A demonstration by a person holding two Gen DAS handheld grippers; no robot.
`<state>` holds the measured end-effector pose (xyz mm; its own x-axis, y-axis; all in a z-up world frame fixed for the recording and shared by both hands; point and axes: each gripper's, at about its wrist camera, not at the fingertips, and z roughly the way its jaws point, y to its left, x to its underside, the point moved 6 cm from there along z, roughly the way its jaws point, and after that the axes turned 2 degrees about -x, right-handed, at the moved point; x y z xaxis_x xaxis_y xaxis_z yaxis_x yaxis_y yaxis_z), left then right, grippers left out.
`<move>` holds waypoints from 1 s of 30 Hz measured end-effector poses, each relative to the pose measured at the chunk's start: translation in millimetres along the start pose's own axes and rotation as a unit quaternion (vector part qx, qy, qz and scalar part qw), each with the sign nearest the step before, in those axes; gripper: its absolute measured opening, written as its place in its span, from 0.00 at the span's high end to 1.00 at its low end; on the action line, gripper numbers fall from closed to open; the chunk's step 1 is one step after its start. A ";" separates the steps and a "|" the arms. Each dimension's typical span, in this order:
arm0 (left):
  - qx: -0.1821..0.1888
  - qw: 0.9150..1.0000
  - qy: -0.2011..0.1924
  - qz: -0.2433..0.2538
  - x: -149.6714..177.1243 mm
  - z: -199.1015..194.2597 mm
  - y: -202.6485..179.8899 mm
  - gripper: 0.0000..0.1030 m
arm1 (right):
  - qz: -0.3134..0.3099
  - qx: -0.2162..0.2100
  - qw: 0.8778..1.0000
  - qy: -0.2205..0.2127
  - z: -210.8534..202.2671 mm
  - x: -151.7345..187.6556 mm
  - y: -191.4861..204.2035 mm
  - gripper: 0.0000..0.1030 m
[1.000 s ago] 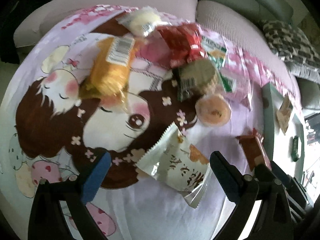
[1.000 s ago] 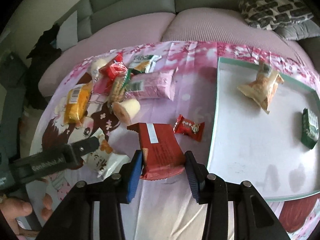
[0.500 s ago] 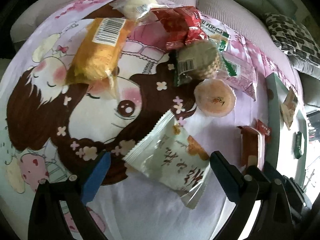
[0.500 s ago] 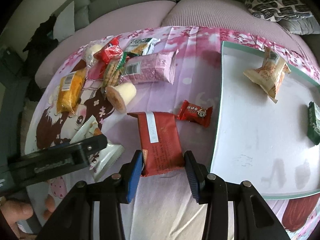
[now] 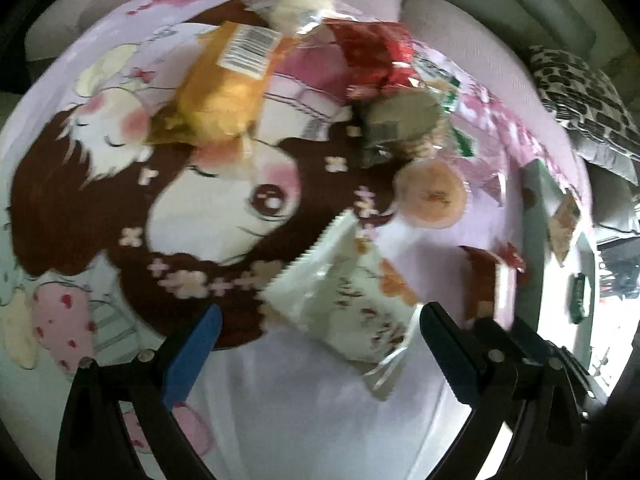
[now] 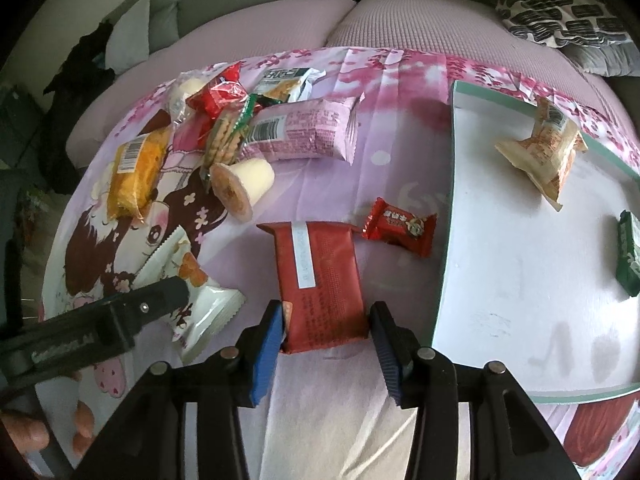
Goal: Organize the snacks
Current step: 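Grasp the red wafer pack with right tool while left tool grasps white printed bag, then carry both packs over the tray and open both tools to release them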
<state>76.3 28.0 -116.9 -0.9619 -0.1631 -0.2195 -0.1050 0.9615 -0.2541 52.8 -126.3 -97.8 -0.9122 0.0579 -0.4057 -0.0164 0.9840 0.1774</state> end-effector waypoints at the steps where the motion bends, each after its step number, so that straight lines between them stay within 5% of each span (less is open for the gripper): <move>1: 0.001 1.000 0.000 0.001 -0.6 1.9 -2.7 0.04 | -0.002 0.000 1.000 0.000 1.8 -1.2 0.6 0.52; 12: -0.052 0.998 -0.009 0.014 -5.4 20.0 -33.7 0.05 | -0.027 0.013 1.000 0.007 19.1 -4.7 8.4 0.42; 18: -0.039 0.999 -0.019 0.015 -3.4 11.9 -37.5 0.29 | -0.031 0.022 0.999 0.002 22.5 -4.9 11.7 0.40; 23: -0.019 1.000 -0.023 0.007 -3.0 -0.9 -33.2 0.37 | -0.024 0.020 1.000 -0.002 21.6 -5.6 10.9 0.40; 30: 0.001 0.999 -0.034 -0.008 -5.2 -7.5 -20.9 0.38 | -0.015 0.010 1.000 -0.006 13.5 -8.8 1.9 0.59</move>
<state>81.6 10.4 -103.4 -0.9409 -0.1926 -0.2787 -0.1194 0.9584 -0.2592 66.3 -122.7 -105.9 -0.9064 0.0301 -0.4213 -0.0357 0.9885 0.1472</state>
